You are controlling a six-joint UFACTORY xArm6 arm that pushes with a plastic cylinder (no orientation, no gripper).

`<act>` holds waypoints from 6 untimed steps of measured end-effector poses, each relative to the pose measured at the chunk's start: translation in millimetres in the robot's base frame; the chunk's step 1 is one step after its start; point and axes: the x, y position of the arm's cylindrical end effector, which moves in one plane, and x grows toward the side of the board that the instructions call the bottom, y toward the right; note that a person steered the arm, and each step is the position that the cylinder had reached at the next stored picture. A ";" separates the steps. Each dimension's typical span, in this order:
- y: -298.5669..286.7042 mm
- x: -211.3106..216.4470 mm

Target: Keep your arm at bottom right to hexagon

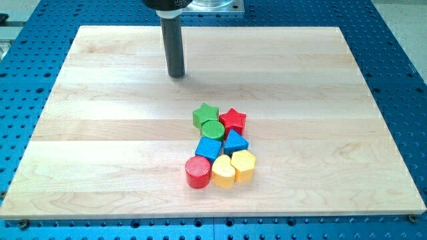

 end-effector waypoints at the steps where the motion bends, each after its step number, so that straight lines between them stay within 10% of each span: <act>1: 0.0 0.0; 2: -19.4 -9.6; 4: 127.6 0.4; 6: 242.4 157.6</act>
